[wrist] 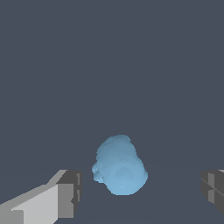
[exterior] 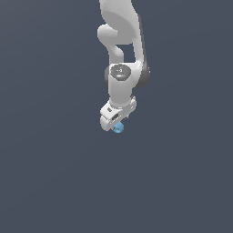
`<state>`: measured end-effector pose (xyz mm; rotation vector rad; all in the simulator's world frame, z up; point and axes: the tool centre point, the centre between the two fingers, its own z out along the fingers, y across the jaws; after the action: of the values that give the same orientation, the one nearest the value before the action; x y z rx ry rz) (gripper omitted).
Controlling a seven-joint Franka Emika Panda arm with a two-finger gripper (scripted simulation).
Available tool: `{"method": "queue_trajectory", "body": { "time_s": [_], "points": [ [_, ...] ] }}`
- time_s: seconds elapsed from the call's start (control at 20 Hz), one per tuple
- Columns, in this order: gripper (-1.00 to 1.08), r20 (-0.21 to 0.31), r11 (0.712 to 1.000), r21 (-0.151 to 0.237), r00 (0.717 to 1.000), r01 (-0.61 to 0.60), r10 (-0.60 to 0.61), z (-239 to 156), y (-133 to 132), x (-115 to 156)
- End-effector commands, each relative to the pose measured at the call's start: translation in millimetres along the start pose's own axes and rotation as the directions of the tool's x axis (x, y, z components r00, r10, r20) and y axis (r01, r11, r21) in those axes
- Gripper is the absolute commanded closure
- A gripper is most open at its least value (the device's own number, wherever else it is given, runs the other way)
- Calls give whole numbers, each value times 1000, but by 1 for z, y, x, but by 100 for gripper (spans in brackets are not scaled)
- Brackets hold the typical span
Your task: Pick up the object and move it to a goal position.
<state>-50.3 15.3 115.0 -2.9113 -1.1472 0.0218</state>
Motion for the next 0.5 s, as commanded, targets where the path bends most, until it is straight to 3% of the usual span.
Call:
{"method": "queue_trajectory", "body": {
  "time_s": [0.0,0.45],
  "points": [
    [-92,-1,997,-3,997,71,-71,3,-2,-4],
    [-92,-1,953,-12,953,303,-303,13,-10,-15]
  ]
}}
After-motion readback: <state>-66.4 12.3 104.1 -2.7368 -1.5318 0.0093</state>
